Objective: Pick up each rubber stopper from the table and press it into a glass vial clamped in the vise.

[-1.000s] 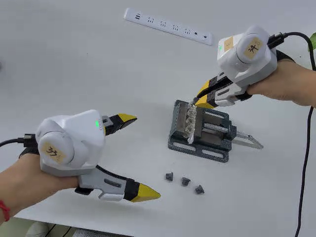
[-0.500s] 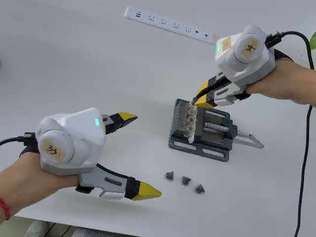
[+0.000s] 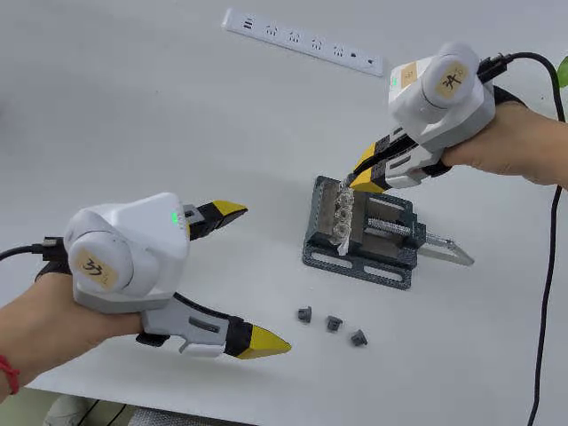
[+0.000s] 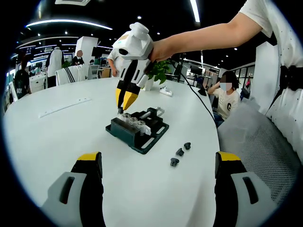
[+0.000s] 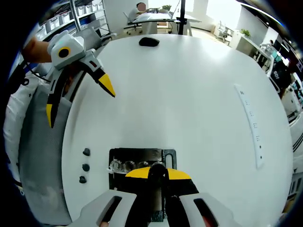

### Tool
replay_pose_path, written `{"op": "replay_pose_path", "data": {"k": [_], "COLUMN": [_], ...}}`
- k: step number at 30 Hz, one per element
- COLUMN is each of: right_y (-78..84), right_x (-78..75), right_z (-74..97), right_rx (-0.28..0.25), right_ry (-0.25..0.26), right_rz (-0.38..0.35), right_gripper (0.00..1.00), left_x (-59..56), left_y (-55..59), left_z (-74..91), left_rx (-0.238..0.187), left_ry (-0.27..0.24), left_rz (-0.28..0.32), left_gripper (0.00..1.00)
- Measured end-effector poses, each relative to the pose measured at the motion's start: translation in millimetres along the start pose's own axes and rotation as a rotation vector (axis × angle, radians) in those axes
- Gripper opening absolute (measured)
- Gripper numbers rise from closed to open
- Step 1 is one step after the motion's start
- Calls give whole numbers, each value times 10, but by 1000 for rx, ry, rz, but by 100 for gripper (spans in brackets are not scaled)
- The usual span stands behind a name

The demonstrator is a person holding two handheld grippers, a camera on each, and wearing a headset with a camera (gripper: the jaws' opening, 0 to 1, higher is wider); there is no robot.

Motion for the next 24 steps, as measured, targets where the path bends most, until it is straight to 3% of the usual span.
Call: {"op": "replay_pose_path", "data": {"k": [12, 24], "right_y": [-17, -81], "right_x": [9, -7], "right_z": [-4, -16], "right_rx": [19, 82], "right_ry": [-2, -8], "right_rz": [4, 57], "right_gripper": [6, 6], "left_x": [-10, -4], "left_y": [-8, 5], "left_z": [-2, -9], "left_rx": [-7, -9], "left_ry": [0, 0], "left_rz": [6, 10], "left_gripper": [99, 99]}}
Point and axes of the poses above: the centre of the closed fingertips' face, and the gripper's own axes: z roughly backward along the fingers, x roughly to its left, y roughly out of its underside, the point moved 10 cm from there along z, roughly backward along the fingers, and after that the axes turned 5 degrees about x, right-handed, at the moved point
